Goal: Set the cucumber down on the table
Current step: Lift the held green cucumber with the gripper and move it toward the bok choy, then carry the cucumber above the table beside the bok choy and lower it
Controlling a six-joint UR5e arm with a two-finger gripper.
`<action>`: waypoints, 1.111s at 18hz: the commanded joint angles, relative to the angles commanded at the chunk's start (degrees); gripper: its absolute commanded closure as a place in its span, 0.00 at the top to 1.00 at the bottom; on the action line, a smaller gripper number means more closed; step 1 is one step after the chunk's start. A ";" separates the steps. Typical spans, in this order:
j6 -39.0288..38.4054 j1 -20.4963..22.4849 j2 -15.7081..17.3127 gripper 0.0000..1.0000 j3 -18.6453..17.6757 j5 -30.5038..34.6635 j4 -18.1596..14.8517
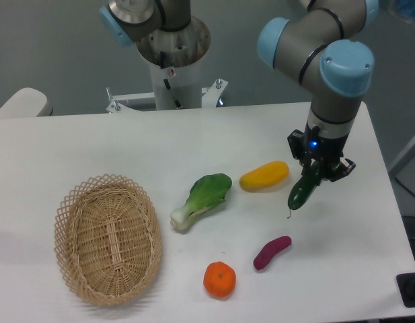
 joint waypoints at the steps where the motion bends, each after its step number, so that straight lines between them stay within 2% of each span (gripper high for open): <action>1: -0.09 0.00 0.44 0.24 -1.84 0.17 1.66; 3: 0.00 -0.09 2.01 0.24 -6.58 0.35 5.44; 5: 0.61 -0.09 3.77 0.24 -10.19 0.26 6.69; 9: 1.75 -0.18 8.25 0.24 -15.29 0.35 6.69; 15: 8.34 -1.84 14.67 0.24 -24.70 0.35 6.69; 18: 14.66 -2.99 15.38 0.24 -26.90 0.35 6.69; 20: 16.17 -3.86 15.38 0.24 -27.78 0.44 6.60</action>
